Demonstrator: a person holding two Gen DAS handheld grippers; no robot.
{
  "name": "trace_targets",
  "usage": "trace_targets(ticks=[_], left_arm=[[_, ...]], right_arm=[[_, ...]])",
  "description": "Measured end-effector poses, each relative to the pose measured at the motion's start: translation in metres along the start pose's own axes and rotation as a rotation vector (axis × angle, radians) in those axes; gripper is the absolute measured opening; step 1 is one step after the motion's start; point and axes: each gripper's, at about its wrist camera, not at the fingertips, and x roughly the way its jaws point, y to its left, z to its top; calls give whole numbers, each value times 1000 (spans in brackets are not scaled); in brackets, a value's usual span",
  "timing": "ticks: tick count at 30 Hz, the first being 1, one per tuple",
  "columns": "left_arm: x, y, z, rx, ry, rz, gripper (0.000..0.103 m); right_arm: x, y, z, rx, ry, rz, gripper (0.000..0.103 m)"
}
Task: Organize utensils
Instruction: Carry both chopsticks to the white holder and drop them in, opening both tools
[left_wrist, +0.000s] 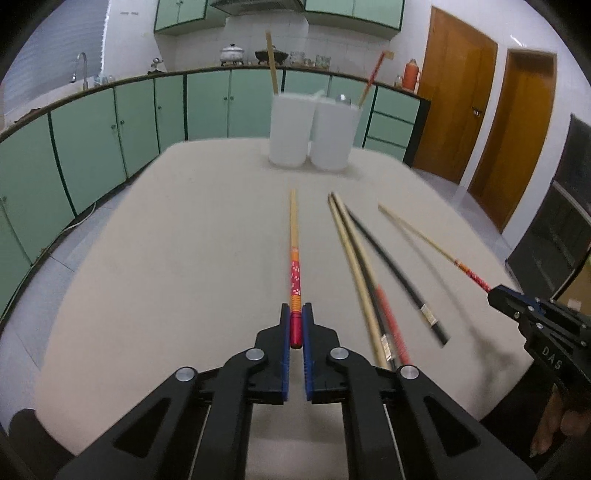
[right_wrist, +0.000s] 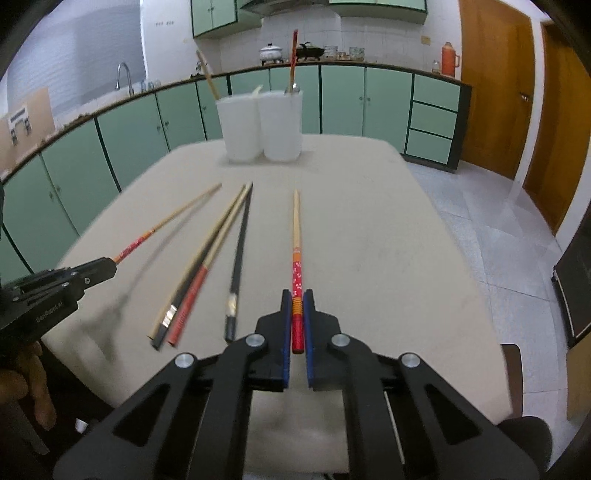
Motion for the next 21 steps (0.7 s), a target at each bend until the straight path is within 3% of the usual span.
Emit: trace_targets(ticks=[11,15,21], left_arm=[[-54,2,70,-4,-96,-35,6],[-61,-2,96,43,-109,-32,6],[-55,1,133,45,-62,-70,6]], right_arm=[[-58,1,87,-58,-52,43,5],[-55,1,125,-94,-30,56,5],[-38,-2,172,-123,40,77,5]])
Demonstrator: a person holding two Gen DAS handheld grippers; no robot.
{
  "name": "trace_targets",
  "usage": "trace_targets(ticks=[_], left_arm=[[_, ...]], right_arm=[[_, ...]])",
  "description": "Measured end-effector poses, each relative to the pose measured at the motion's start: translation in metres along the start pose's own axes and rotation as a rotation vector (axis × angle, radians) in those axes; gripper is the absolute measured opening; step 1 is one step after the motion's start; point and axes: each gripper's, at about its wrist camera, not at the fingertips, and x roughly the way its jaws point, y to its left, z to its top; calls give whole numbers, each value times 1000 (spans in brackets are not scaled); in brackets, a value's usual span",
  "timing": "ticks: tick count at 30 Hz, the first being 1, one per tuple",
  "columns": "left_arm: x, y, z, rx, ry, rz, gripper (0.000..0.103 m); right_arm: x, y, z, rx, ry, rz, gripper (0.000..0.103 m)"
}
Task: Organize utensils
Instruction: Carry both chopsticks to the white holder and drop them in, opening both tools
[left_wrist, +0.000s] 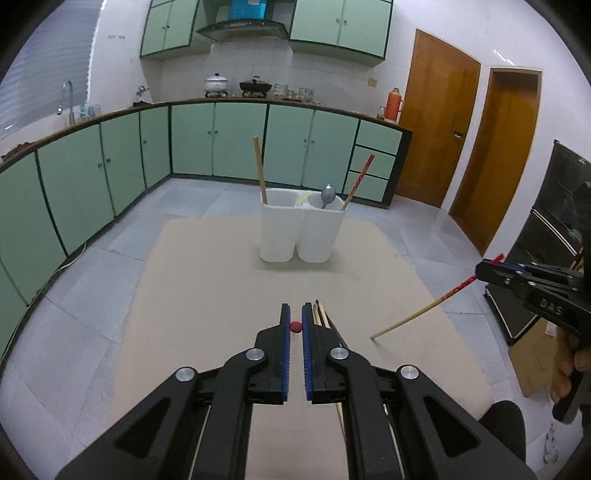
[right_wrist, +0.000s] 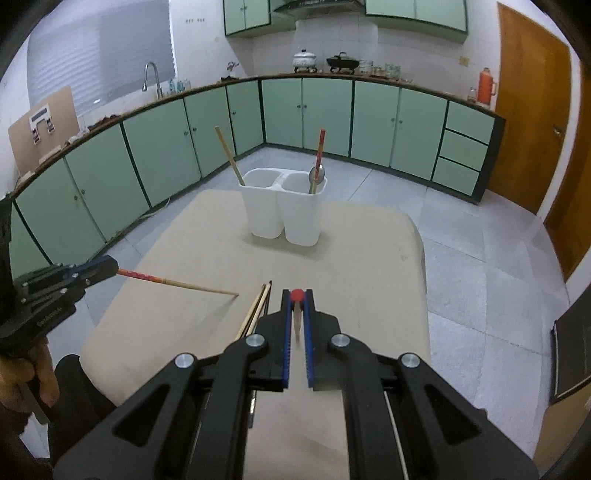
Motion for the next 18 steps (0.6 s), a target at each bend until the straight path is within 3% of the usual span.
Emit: trace_targets(ticks=[10,18], left_arm=[[14,2,64,22,68,-51,6],[13,-3,113,59,63,-45,6]], right_arm=[[10,-2,61,-61,99,27,5],[-10,5,109,-92,105,70,5]])
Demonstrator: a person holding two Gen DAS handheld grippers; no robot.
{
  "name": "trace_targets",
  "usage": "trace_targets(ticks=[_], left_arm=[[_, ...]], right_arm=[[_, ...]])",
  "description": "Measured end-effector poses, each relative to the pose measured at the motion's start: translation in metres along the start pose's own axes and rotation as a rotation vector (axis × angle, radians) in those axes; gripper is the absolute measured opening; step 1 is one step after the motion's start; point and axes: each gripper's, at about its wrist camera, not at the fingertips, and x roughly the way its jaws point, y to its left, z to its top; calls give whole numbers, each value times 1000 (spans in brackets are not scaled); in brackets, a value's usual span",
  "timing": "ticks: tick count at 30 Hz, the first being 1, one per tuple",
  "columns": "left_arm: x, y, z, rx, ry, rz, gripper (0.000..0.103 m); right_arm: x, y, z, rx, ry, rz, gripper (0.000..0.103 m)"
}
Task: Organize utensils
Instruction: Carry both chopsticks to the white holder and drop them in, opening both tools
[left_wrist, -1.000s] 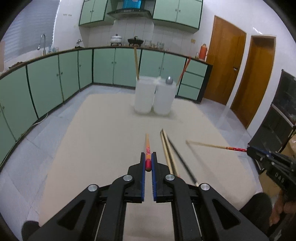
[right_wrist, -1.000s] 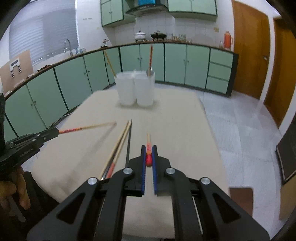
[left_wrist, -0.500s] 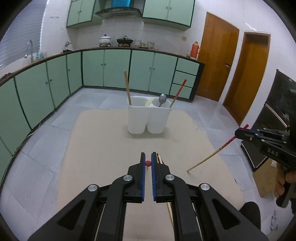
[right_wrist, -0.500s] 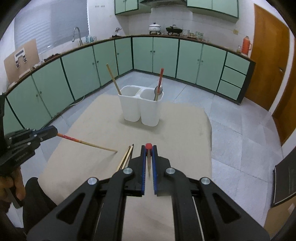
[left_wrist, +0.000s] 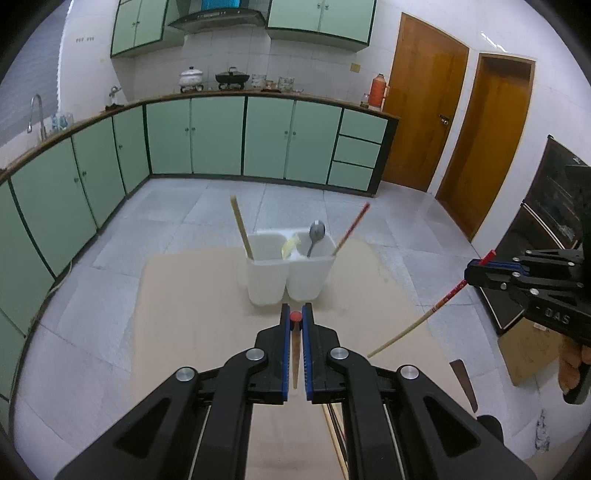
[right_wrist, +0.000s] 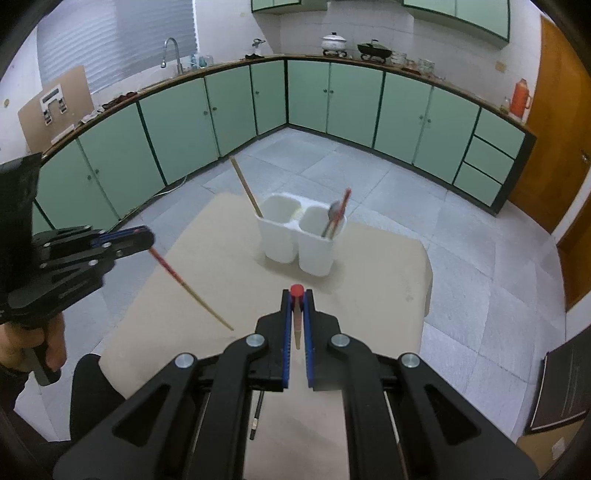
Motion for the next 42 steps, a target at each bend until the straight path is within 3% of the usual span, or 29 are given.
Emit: trace_targets(ticks=[13,19,25,34,42], left_arm=[[-24,-11,91,57,-129,35,6],[-12,-7,133,60,-173,62,6],[20,5,165,42,-188,84,6],[100,29,156,18,-90,104,6],[134,42,131,-2,-22,104,7]], right_arm=[[-29,-2,91,10,-57,16,5],[-13,-6,129,14,-74,-1,5],[29,-23,158,37,-65,-31,5],[115,-52,154,96,38,-37,5],[147,-56,134,113,84,-26,9]])
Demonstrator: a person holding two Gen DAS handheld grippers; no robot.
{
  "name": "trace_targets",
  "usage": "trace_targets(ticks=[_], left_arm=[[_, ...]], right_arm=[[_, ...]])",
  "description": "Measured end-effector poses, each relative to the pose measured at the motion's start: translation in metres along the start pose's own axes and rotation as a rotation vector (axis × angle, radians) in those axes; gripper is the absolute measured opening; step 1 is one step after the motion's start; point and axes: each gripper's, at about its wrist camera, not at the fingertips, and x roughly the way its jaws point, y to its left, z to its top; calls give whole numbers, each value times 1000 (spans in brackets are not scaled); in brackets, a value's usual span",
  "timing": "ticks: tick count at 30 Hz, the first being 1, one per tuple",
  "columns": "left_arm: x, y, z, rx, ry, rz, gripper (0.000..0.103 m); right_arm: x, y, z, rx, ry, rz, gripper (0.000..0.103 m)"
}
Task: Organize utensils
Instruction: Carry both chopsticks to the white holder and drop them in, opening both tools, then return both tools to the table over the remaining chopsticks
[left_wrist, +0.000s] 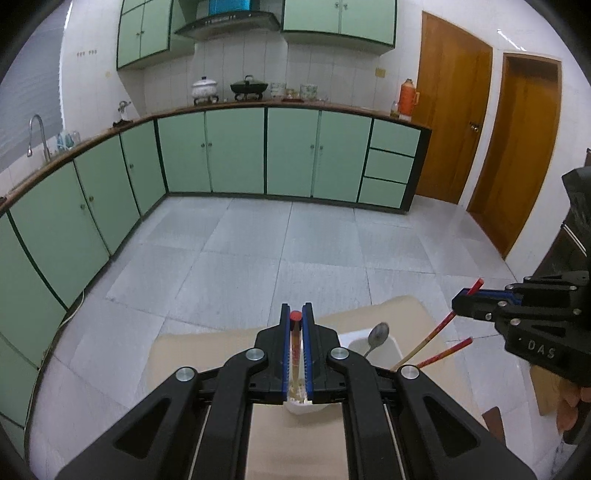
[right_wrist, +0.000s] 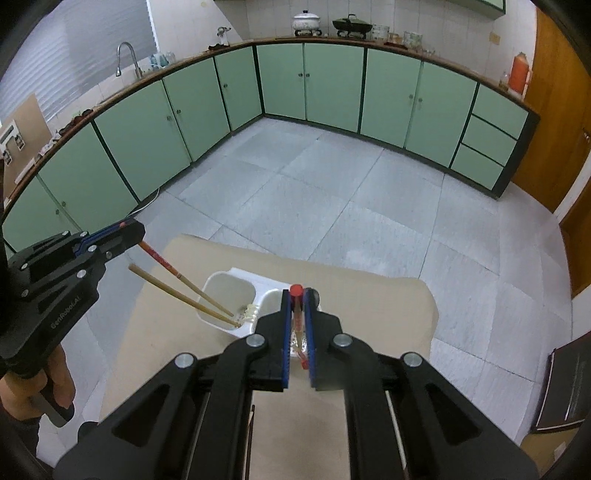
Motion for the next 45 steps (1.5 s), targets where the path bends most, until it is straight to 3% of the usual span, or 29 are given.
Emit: trace_targets(ticks=[5,11,17,21,28,31,34,39,45], left_arm=[[-15,8,-8,-19,-26,-13,15],[-65,15,-24,-5,-99,-17,17],[-109,9,-78,42,-132,-21,19],[-123,5,-134,47,-126,-31,29],[-127,-9,-250,17,-61,-64,29],[-118,-27,-309,2,22,-124,30],[-108,-41,-346,22,82,-137,30],[-103,-57,-387,15,137,-156,29],[-97,-79,-411,65,167,-166,30]], right_arm=[[-11,-3,-5,10,-34,2,19],[-48,-9,-30,25,-116,28,19],[-91,-5,-95,18,-226,67,24],[-98,0,-160,17,-269,68,25],[-68,30,-299,-28,-276,5,30],[-39,38,-353,-16,-210,18,30],[-14,43,-393,18,-152,42,30],[5,58,-425,20,-133,62,30],[17,60,-420,4,-122,45,30]])
